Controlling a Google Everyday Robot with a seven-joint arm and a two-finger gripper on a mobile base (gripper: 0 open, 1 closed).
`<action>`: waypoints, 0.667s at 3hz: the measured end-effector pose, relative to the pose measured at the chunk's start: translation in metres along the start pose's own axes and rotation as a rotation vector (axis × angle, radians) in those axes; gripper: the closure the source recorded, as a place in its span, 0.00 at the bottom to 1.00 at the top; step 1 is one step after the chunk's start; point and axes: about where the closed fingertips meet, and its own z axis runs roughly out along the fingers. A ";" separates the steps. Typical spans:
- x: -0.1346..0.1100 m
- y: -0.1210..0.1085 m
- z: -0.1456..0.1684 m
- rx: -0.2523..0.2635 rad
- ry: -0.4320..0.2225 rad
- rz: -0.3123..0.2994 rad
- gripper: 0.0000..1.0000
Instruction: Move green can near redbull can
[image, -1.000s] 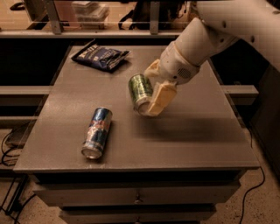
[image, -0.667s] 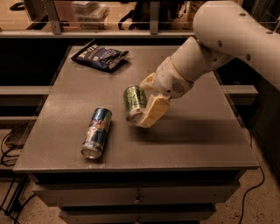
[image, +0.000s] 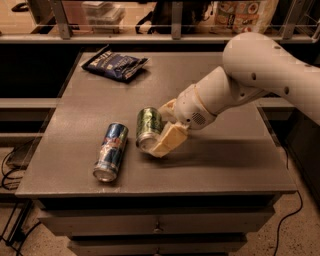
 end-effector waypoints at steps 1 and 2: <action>0.001 0.001 0.004 0.012 -0.024 0.042 0.13; -0.002 0.003 0.002 0.029 -0.037 0.056 0.00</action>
Offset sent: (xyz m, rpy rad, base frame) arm -0.0018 0.0006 0.0018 0.0540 0.0147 -0.0931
